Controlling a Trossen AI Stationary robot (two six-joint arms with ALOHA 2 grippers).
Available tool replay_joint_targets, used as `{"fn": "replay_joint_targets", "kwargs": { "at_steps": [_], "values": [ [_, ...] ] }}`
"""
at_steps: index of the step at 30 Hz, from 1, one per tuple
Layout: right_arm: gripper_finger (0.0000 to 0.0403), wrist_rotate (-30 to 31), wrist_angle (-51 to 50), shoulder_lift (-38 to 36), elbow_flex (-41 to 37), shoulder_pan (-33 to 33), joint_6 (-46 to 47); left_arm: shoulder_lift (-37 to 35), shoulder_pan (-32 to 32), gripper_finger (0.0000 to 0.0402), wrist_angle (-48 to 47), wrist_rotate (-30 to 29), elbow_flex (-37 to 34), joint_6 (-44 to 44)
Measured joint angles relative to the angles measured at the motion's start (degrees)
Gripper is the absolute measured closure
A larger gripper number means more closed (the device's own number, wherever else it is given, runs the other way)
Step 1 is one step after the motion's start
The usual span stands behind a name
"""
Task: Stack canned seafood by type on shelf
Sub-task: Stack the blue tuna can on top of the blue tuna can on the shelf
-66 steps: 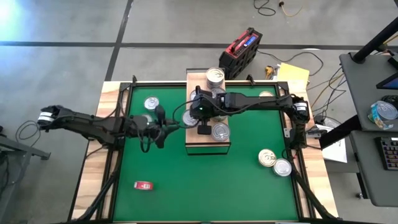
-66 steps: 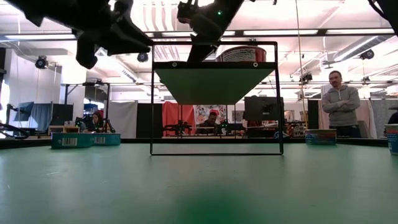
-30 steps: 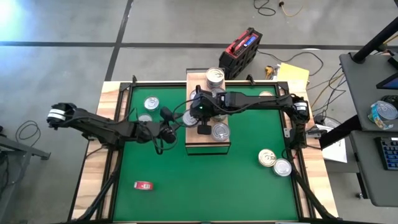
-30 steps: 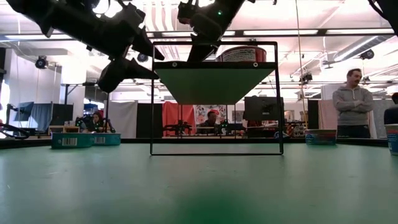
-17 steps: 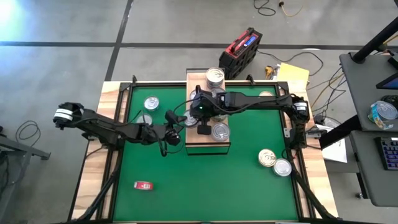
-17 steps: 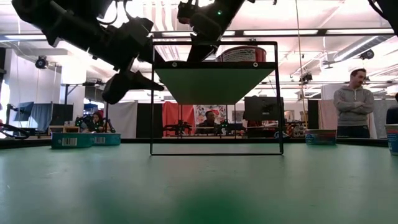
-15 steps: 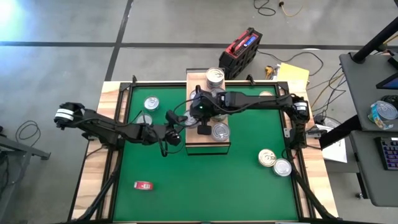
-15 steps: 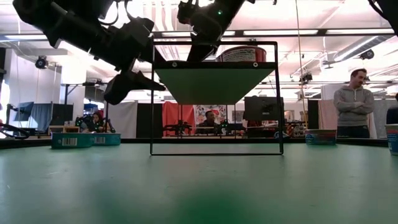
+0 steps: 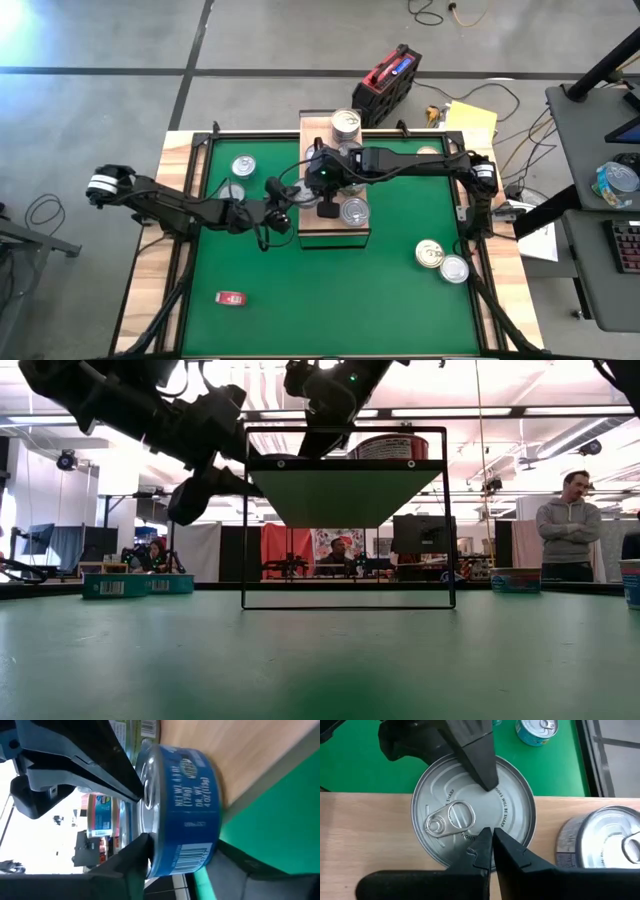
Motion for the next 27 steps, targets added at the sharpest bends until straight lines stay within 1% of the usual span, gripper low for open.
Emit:
{"fn": "replay_joint_targets", "kwargs": {
  "at_steps": [3, 10, 14, 17, 25, 27],
  "values": [
    [0.0394, 0.2, 0.22, -0.07, 0.02, -0.05, -0.01, -0.33, -0.15, 0.0278, -0.02, -0.91, 0.0, 0.38],
    [0.0394, 0.21, 0.62, -0.07, 0.0, -0.13, -0.83, -0.81, -0.24, 0.0279, -0.18, -1.42, 0.0, 0.57],
    [0.0394, 2.3, 1.66, -0.51, -0.09, -0.09, -1.62, -1.56, -0.26, 0.0271, -0.44, -2.41, 0.0, 0.44],
    [0.0394, 2.52, 1.95, -1.64, -0.12, -0.1, -2.13, -2.07, -0.37, 0.0273, -0.09, -3.38, 0.0, 0.7],
    [0.0394, 2.35, 0.07, -3.34, 1.17, -0.09, -2.66, -3.2, -1.01, 0.0274, -0.01, -6.51, 0.0, 3.16],
    [0.0394, 2.35, -1.1, -3.94, 1.63, -0.09, -2.84, -3.69, -1.01, 0.0274, 0.38, -6.53, 0.0, 3.71]
  ]
}}
